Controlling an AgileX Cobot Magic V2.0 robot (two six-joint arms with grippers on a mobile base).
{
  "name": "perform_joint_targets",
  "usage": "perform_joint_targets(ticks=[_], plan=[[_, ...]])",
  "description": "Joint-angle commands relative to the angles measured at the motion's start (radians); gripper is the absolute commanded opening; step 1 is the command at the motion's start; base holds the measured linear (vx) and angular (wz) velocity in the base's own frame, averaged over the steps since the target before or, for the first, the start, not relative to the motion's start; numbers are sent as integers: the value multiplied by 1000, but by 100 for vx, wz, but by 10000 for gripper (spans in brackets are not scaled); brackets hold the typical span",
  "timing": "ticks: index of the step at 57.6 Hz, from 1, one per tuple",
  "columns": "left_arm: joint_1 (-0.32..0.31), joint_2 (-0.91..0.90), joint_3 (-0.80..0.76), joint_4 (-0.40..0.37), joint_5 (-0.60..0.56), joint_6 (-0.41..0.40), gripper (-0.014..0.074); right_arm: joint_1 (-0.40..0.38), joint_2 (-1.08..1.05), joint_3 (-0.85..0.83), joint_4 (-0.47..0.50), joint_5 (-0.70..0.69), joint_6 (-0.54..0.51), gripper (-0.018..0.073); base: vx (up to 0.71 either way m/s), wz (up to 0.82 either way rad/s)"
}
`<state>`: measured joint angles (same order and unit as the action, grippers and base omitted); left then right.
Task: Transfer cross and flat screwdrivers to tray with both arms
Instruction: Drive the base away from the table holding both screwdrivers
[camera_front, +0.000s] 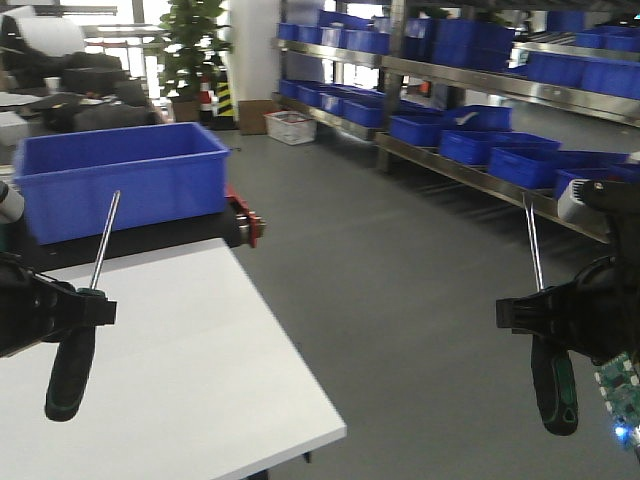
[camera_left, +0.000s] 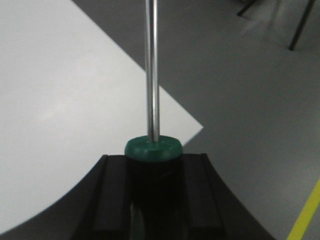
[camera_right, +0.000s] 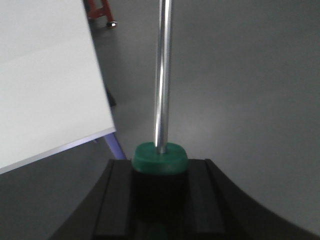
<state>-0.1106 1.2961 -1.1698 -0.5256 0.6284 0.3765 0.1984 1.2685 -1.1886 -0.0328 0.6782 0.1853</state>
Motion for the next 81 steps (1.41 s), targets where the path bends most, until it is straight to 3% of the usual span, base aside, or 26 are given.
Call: perform_joint_targets(ticks=[1, 47, 81], plan=[[-6, -29, -29, -36, -69, -8, -1, -3, -31, -32, -7, -85, -4, -8, -7, -85], [-6, -29, -29, -36, -69, -8, -1, -3, -31, -32, -7, -85, -4, -8, 8, -84], [-6, -29, -29, -36, -69, -8, -1, -3, -31, -32, -7, -85, -4, -8, 24, -55]])
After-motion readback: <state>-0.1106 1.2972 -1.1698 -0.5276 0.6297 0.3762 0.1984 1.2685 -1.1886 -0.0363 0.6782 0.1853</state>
